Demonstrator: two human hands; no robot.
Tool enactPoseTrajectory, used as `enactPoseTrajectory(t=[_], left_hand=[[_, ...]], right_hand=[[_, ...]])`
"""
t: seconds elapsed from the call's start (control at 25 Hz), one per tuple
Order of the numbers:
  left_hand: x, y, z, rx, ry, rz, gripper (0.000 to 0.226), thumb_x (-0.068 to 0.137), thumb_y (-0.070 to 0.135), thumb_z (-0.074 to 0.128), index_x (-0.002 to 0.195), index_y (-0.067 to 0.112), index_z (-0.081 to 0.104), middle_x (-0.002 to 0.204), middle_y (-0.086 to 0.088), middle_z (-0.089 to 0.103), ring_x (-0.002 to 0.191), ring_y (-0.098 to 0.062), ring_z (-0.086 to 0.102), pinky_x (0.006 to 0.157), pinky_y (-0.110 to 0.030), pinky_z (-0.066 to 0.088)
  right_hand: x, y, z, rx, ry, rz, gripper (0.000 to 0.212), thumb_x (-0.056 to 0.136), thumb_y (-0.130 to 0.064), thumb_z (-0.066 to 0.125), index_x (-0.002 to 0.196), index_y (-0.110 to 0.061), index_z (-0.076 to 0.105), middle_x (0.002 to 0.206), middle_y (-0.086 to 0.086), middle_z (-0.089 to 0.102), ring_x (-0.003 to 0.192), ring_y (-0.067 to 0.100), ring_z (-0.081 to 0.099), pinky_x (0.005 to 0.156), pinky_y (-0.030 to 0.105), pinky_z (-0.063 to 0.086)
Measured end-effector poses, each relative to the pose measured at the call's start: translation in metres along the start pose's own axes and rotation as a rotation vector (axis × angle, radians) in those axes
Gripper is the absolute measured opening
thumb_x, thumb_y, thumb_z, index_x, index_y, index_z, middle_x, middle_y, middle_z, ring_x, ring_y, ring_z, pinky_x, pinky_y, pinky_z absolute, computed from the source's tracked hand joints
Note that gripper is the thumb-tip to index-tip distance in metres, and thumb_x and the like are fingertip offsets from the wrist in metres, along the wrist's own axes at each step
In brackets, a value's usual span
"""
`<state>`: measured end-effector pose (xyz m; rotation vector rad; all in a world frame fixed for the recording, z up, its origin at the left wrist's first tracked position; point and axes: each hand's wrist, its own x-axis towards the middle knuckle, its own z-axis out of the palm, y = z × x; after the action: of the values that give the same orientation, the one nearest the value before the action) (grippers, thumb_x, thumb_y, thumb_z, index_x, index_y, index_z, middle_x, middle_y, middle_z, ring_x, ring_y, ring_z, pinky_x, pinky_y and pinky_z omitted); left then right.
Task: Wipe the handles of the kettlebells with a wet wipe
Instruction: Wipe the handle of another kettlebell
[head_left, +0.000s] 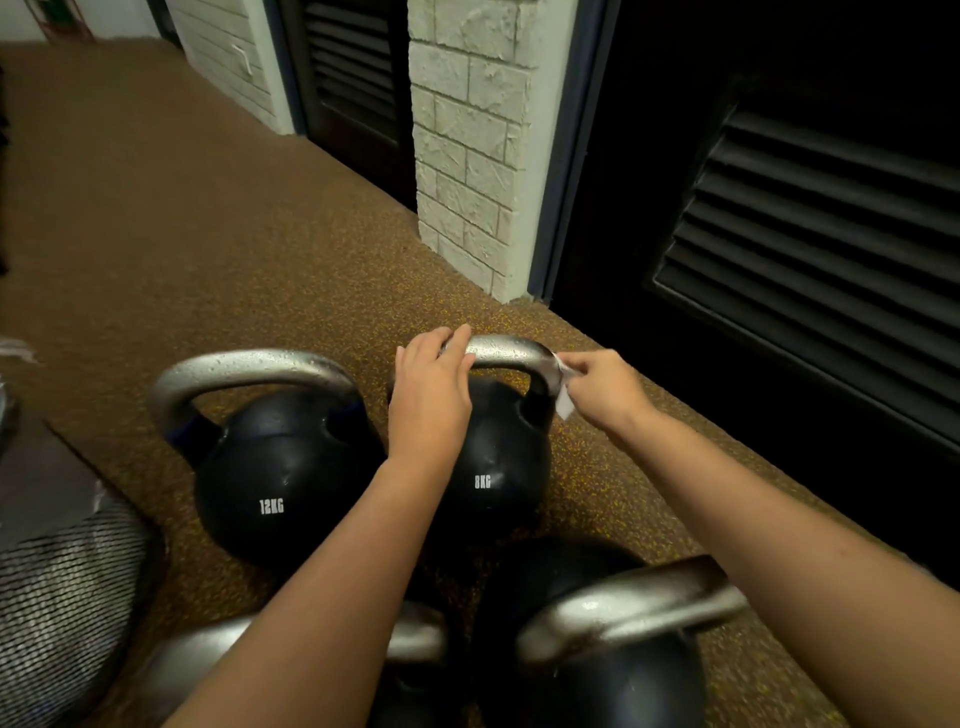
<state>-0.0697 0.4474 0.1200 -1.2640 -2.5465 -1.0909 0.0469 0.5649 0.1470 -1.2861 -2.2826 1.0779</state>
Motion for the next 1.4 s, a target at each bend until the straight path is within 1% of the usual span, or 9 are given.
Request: enactPoseTrajectory(t=[0.2, 0.32, 0.44, 0.56, 0.64, 0.76, 0.92, 1.12, 1.4], left_hand=[[0.000, 0.000, 0.001, -0.003, 0.005, 0.003, 0.037, 0.097, 0.018, 0.042, 0.133, 0.011, 0.049, 0.132, -0.010, 0.050, 0.124, -0.024, 0.038, 0.105, -0.047, 0.034], [0.000, -0.001, 0.002, -0.008, 0.019, 0.013, 0.037, 0.097, 0.017, 0.043, 0.132, 0.010, 0.050, 0.130, -0.012, 0.051, 0.123, -0.026, 0.040, 0.104, -0.047, 0.034], [0.001, -0.001, 0.003, 0.005, 0.022, 0.021, 0.037, 0.096, 0.016, 0.044, 0.132, 0.009, 0.050, 0.128, -0.012, 0.053, 0.121, -0.027, 0.041, 0.103, -0.048, 0.036], [0.000, -0.001, 0.002, -0.007, 0.020, 0.023, 0.037, 0.096, 0.015, 0.044, 0.132, 0.009, 0.050, 0.128, -0.012, 0.052, 0.122, -0.027, 0.041, 0.103, -0.048, 0.035], [0.000, -0.001, 0.002, -0.010, 0.018, 0.022, 0.037, 0.097, 0.016, 0.043, 0.132, 0.010, 0.049, 0.129, -0.011, 0.052, 0.123, -0.026, 0.040, 0.104, -0.049, 0.034], [0.000, -0.001, 0.003, -0.007, 0.019, 0.016, 0.037, 0.097, 0.016, 0.043, 0.132, 0.010, 0.049, 0.129, -0.011, 0.052, 0.123, -0.026, 0.040, 0.105, -0.049, 0.034], [0.001, -0.003, 0.004, -0.005, 0.024, 0.018, 0.036, 0.096, 0.016, 0.043, 0.132, 0.010, 0.050, 0.127, -0.012, 0.052, 0.122, -0.026, 0.041, 0.105, -0.049, 0.034], [0.001, -0.004, 0.006, -0.008, 0.035, 0.022, 0.036, 0.096, 0.015, 0.043, 0.131, 0.010, 0.050, 0.128, -0.013, 0.053, 0.122, -0.027, 0.041, 0.104, -0.049, 0.035], [0.001, -0.004, 0.007, 0.001, 0.034, 0.014, 0.036, 0.096, 0.015, 0.044, 0.132, 0.010, 0.049, 0.128, -0.011, 0.053, 0.122, -0.026, 0.041, 0.106, -0.049, 0.031]], right_hand=[[-0.010, 0.000, 0.010, -0.085, 0.093, -0.132, 0.046, 0.092, -0.001, 0.041, 0.128, -0.026, 0.055, 0.104, 0.014, 0.065, 0.074, 0.020, 0.049, 0.055, 0.024, 0.038], [0.002, -0.004, 0.003, -0.034, 0.036, 0.004, 0.039, 0.090, -0.001, 0.046, 0.121, -0.018, 0.062, 0.109, 0.011, 0.065, 0.073, 0.018, 0.049, 0.052, 0.021, 0.037], [0.013, -0.016, 0.002, -0.110, -0.002, -0.035, 0.037, 0.087, 0.000, 0.049, 0.112, -0.019, 0.068, 0.109, 0.012, 0.064, 0.093, 0.025, 0.055, 0.072, 0.033, 0.048], [0.006, -0.004, 0.001, -0.167, 0.012, -0.188, 0.044, 0.088, 0.001, 0.047, 0.118, -0.026, 0.064, 0.110, 0.008, 0.066, 0.084, 0.022, 0.058, 0.060, 0.023, 0.044], [0.005, 0.000, -0.009, -0.106, -0.065, -0.152, 0.043, 0.088, 0.002, 0.045, 0.118, -0.023, 0.064, 0.116, 0.007, 0.065, 0.078, 0.018, 0.057, 0.058, 0.017, 0.044], [0.019, -0.017, -0.016, -0.156, -0.215, -0.032, 0.037, 0.088, 0.003, 0.047, 0.115, -0.015, 0.066, 0.124, 0.004, 0.060, 0.092, 0.020, 0.057, 0.074, 0.030, 0.047], [0.018, -0.031, -0.009, -0.216, -0.122, -0.111, 0.038, 0.085, 0.003, 0.051, 0.112, -0.016, 0.068, 0.121, 0.005, 0.064, 0.117, 0.025, 0.051, 0.101, 0.038, 0.043], [-0.001, -0.010, -0.006, -0.046, -0.064, -0.003, 0.033, 0.089, -0.003, 0.051, 0.114, -0.017, 0.066, 0.116, 0.009, 0.064, 0.089, 0.024, 0.057, 0.077, 0.036, 0.047], [-0.017, -0.017, 0.009, -0.169, 0.007, -0.094, 0.052, 0.090, 0.004, 0.039, 0.135, -0.021, 0.047, 0.118, 0.013, 0.056, 0.118, 0.034, 0.047, 0.097, 0.041, 0.042]])
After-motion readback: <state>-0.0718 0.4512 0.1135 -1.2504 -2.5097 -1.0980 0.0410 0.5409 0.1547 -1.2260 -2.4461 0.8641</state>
